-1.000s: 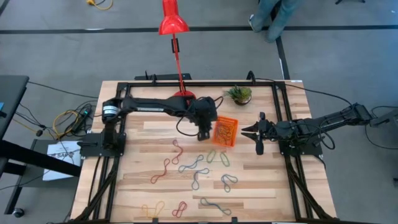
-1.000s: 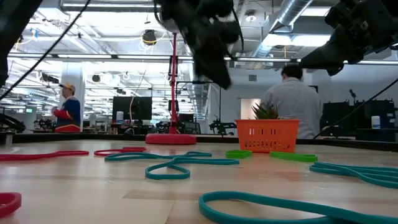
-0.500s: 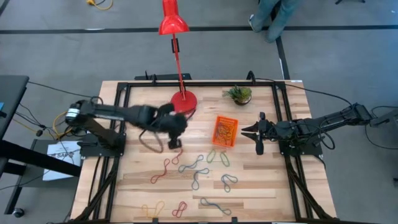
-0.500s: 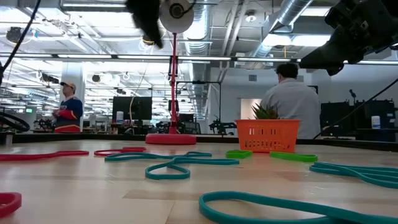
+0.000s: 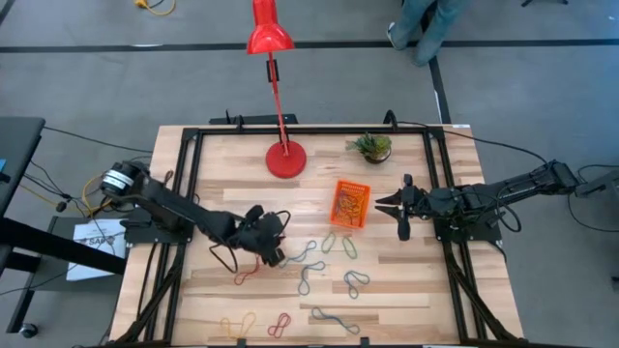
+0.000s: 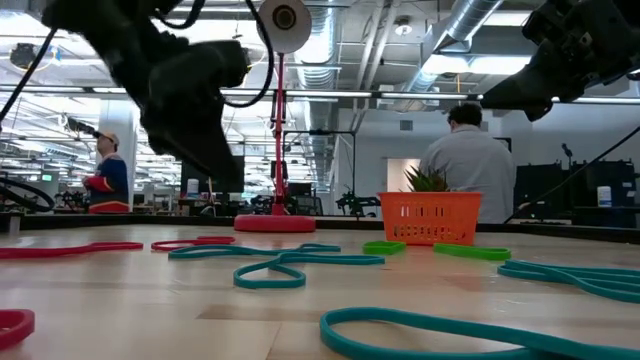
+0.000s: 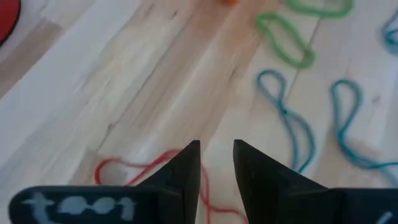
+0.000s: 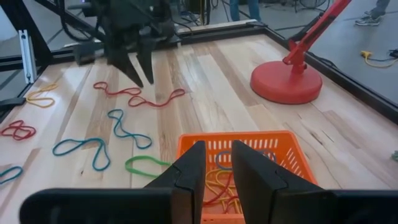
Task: Pick and place items into bin
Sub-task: Put the top red rubberband into the orange basket
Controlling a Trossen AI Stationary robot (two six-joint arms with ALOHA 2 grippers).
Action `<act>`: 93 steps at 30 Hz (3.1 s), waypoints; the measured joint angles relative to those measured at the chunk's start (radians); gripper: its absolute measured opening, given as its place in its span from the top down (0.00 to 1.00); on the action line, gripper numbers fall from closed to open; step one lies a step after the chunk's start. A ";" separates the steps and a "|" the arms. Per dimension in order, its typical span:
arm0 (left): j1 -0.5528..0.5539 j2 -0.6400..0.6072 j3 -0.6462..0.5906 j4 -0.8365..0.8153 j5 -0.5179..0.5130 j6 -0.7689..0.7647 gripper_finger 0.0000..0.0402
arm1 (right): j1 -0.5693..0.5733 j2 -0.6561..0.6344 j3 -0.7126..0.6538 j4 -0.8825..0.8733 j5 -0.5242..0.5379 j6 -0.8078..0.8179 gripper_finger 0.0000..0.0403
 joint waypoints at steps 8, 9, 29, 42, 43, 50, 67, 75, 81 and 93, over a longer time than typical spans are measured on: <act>-0.013 0.109 -0.020 0.012 -0.005 -0.104 0.79 | 0.000 0.000 0.000 0.004 0.000 0.000 0.83; -0.013 0.119 -0.020 0.025 -0.002 -0.106 0.79 | 0.000 0.000 0.000 0.004 0.000 0.000 0.83; 0.057 0.127 -0.007 0.019 0.095 -0.090 0.99 | 0.000 0.000 0.000 0.005 0.000 0.000 0.83; 0.213 0.000 0.219 0.039 0.131 0.364 1.00 | 0.000 0.000 0.000 0.007 0.000 0.000 0.83; 0.226 0.009 0.236 0.050 0.147 0.395 1.00 | 0.000 0.000 0.000 0.008 0.000 0.000 0.83; 0.315 0.092 0.307 0.195 0.284 0.558 1.00 | 0.000 0.000 0.000 0.008 0.000 0.000 0.83; 0.415 0.445 0.537 0.383 0.457 0.635 1.00 | 0.000 0.000 0.000 0.007 0.000 -0.001 0.83; 0.435 0.539 0.641 0.298 0.455 0.635 0.98 | 0.000 0.000 0.000 0.004 0.000 -0.001 0.83; 0.441 0.539 0.644 0.291 0.469 0.667 0.91 | 0.000 0.000 0.000 0.001 0.000 -0.001 0.83; 0.440 0.537 0.644 0.284 0.472 0.675 0.75 | 0.000 0.000 0.000 0.001 0.000 -0.001 0.83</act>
